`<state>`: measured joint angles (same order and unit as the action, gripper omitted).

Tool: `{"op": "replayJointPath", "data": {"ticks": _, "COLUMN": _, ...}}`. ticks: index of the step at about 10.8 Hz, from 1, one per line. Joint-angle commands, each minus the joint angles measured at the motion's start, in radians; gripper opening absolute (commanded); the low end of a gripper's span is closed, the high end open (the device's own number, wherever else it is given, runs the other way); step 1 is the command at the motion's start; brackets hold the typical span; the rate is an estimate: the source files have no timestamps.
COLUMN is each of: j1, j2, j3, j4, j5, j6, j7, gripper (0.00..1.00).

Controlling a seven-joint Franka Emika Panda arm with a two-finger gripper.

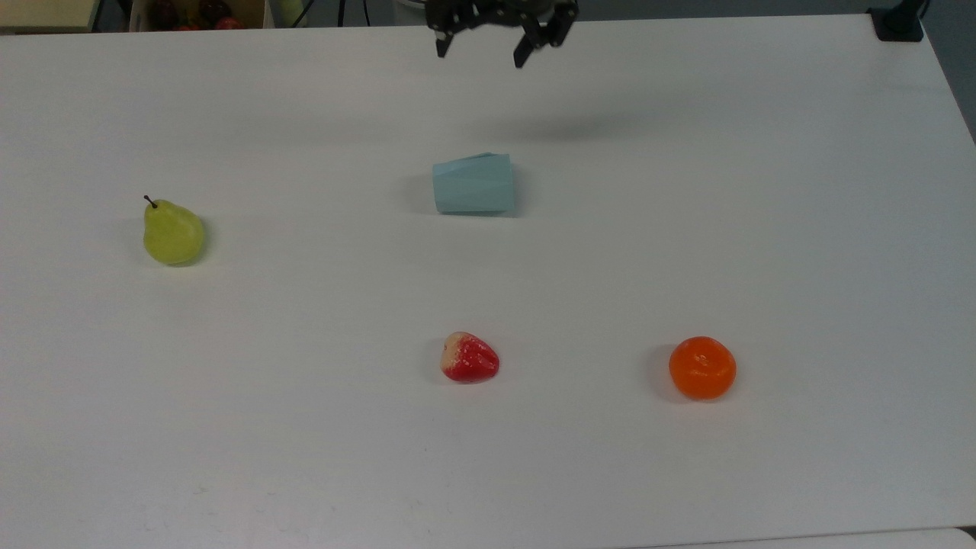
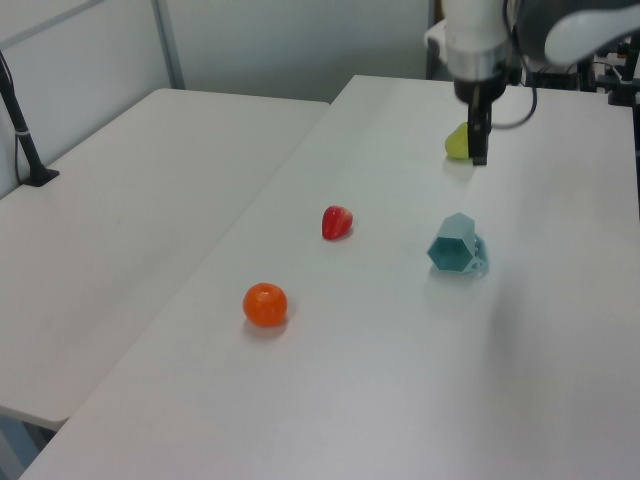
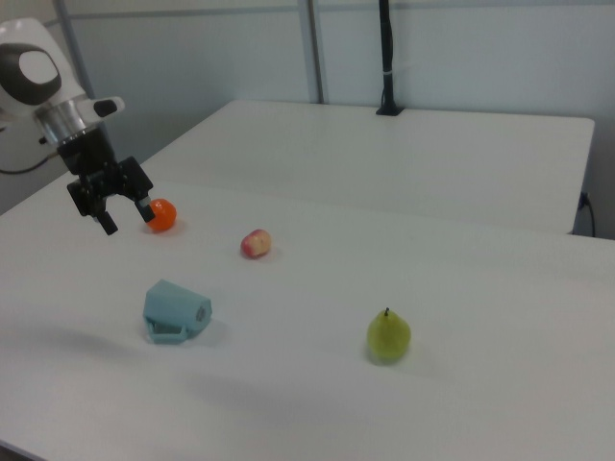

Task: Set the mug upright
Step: 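Move the gripper down toward the light-blue mug lying on its side, then close the gripper on the rim of the tipped light-blue mug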

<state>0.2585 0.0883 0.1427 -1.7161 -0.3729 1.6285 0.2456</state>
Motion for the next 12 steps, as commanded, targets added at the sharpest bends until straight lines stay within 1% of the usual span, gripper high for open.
{"op": "replayJointPath", "data": {"ticks": 1, "j1": 0.109, "j2": 0.14, "j3": 0.005, "j4": 0.006, "j5": -0.174, "j6": -0.007, "j7": 0.188, "gripper": 1.0}}
{"op": "replayJointPath", "data": {"ticks": 3, "j1": 0.155, "j2": 0.233, "j3": 0.005, "j4": 0.009, "j5": -0.257, "j6": -0.004, "j7": 0.295, "gripper": 1.0}}
{"op": "replayJointPath", "data": {"ticks": 5, "j1": 0.166, "j2": 0.312, "j3": 0.003, "j4": 0.01, "j5": -0.319, "j6": -0.001, "j7": 0.38, "gripper": 1.0}}
{"op": "replayJointPath", "data": {"ticks": 7, "j1": 0.165, "j2": 0.358, "j3": 0.003, "j4": 0.012, "j5": -0.362, "j6": 0.004, "j7": 0.417, "gripper": 1.0}}
{"op": "replayJointPath", "data": {"ticks": 8, "j1": 0.163, "j2": 0.375, "j3": 0.003, "j4": 0.01, "j5": -0.392, "j6": -0.001, "j7": 0.417, "gripper": 0.97}}
{"op": "replayJointPath", "data": {"ticks": 9, "j1": 0.16, "j2": 0.395, "j3": 0.001, "j4": 0.01, "j5": -0.432, "j6": -0.005, "j7": 0.417, "gripper": 0.89}}
{"op": "replayJointPath", "data": {"ticks": 10, "j1": 0.154, "j2": 0.407, "j3": -0.002, "j4": 0.01, "j5": -0.448, "j6": -0.006, "j7": 0.417, "gripper": 0.76}}
{"op": "replayJointPath", "data": {"ticks": 11, "j1": 0.151, "j2": 0.412, "j3": -0.003, "j4": 0.01, "j5": -0.448, "j6": -0.006, "j7": 0.417, "gripper": 0.57}}
{"op": "replayJointPath", "data": {"ticks": 12, "j1": 0.151, "j2": 0.41, "j3": -0.003, "j4": 0.009, "j5": -0.446, "j6": -0.01, "j7": 0.416, "gripper": 0.49}}
